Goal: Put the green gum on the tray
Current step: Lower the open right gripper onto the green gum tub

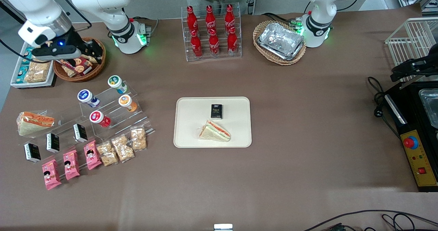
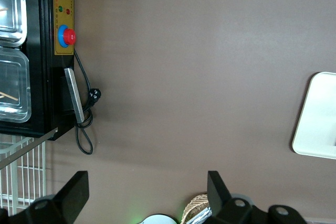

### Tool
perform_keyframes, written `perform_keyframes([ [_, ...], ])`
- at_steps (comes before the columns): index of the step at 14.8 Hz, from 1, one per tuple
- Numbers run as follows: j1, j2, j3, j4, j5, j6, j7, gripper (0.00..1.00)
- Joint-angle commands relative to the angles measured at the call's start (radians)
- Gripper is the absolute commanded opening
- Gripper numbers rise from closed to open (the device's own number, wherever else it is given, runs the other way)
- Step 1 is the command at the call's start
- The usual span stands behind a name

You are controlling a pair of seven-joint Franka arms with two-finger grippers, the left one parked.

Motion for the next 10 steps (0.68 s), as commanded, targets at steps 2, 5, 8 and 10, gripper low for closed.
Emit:
perform_keyframes([
  [2, -0.002, -0.006, -0.006, -0.132, 0.020, 0.120, 0.063, 1.00],
  [5, 0.001, 0.000, -0.006, -0.221, 0.022, 0.229, 0.069, 1.00],
  [8, 0.004, 0.014, -0.006, -0.286, 0.046, 0.315, 0.086, 1.00],
  [10, 0.007, 0.034, -0.005, -0.292, 0.069, 0.338, 0.097, 1.00],
])
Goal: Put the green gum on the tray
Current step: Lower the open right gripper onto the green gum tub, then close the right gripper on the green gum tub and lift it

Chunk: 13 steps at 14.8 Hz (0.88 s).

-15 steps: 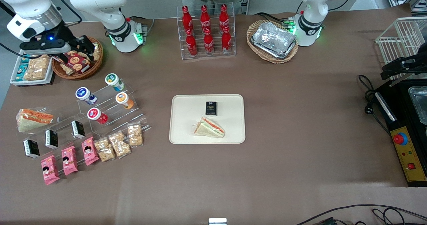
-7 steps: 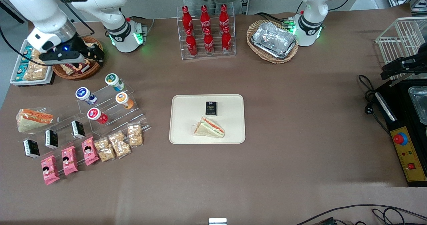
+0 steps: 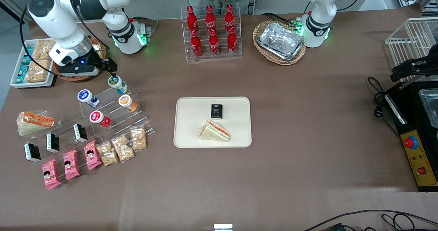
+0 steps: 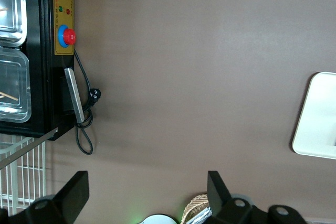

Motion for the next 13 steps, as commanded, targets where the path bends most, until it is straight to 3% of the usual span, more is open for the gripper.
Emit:
perform_keyframes([
  [1, 0.009, 0.026, -0.001, -0.027, 0.041, 0.064, 0.027, 1.00],
  [13, 0.050, 0.103, -0.001, -0.081, 0.047, 0.193, 0.102, 0.99],
])
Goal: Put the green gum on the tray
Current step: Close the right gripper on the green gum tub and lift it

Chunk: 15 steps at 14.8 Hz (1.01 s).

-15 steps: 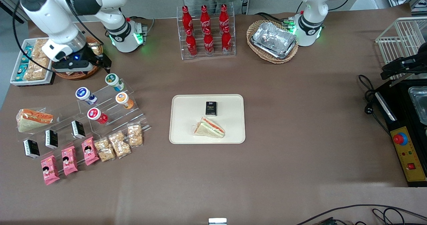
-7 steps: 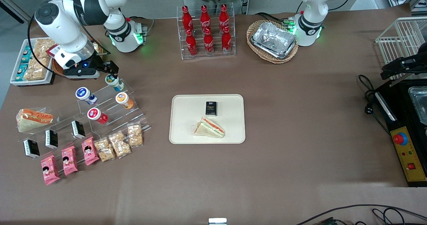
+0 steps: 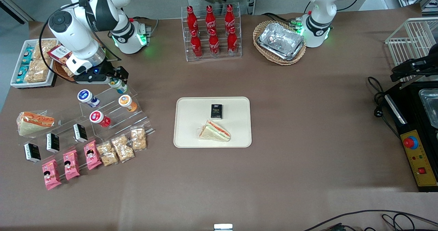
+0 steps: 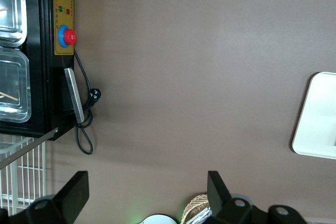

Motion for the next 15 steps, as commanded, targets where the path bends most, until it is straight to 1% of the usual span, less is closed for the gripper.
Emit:
perform_keyframes([
  [1, 0.003, 0.009, -0.004, -0.024, 0.020, 0.048, 0.006, 0.99],
  [2, 0.003, 0.012, -0.004, -0.030, 0.020, 0.060, 0.006, 0.92],
  [3, 0.003, 0.016, -0.005, -0.035, 0.020, 0.071, 0.003, 0.80],
  [4, 0.000, 0.017, -0.005, -0.035, 0.020, 0.073, -0.003, 0.65],
  [6, 0.000, 0.017, -0.008, -0.033, 0.020, 0.074, -0.009, 0.49],
  [7, -0.001, 0.017, -0.008, -0.033, 0.020, 0.074, -0.009, 0.38],
  [8, -0.001, 0.017, -0.008, -0.032, 0.020, 0.074, -0.009, 0.30],
  [10, -0.001, 0.006, -0.010, -0.023, 0.020, 0.058, -0.009, 0.17],
  [11, -0.001, -0.012, -0.013, -0.012, 0.020, 0.036, -0.014, 0.17],
  [12, -0.001, -0.038, -0.016, 0.009, 0.020, -0.016, -0.025, 0.16],
  [15, 0.000, -0.053, -0.060, 0.213, 0.020, -0.293, -0.061, 0.16],
])
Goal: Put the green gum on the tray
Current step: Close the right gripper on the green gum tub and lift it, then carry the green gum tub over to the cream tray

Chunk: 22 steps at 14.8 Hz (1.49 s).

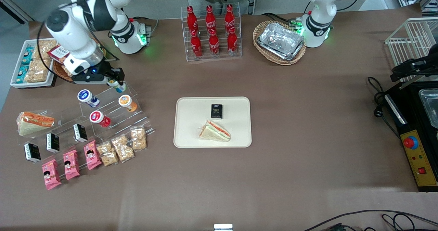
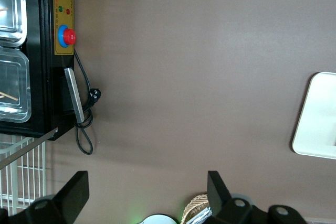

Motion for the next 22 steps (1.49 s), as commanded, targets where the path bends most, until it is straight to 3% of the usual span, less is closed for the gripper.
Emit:
perform_keyframes([
  [1, 0.001, -0.033, -0.040, 0.247, 0.018, -0.309, -0.046, 0.16],
  [4, 0.007, 0.008, -0.016, 0.483, 0.030, -0.522, -0.017, 0.16],
  [7, 0.005, 0.126, 0.100, 0.741, 0.095, -0.670, 0.162, 0.16],
  [10, 0.005, 0.241, 0.274, 0.849, 0.101, -0.669, 0.409, 0.16],
  [14, 0.005, 0.384, 0.449, 0.765, 0.100, -0.415, 0.653, 0.16],
  [19, 0.007, 0.491, 0.503, 0.504, 0.090, 0.009, 0.691, 0.16],
  [22, 0.018, 0.605, 0.504, 0.475, -0.041, 0.124, 0.729, 0.16],
])
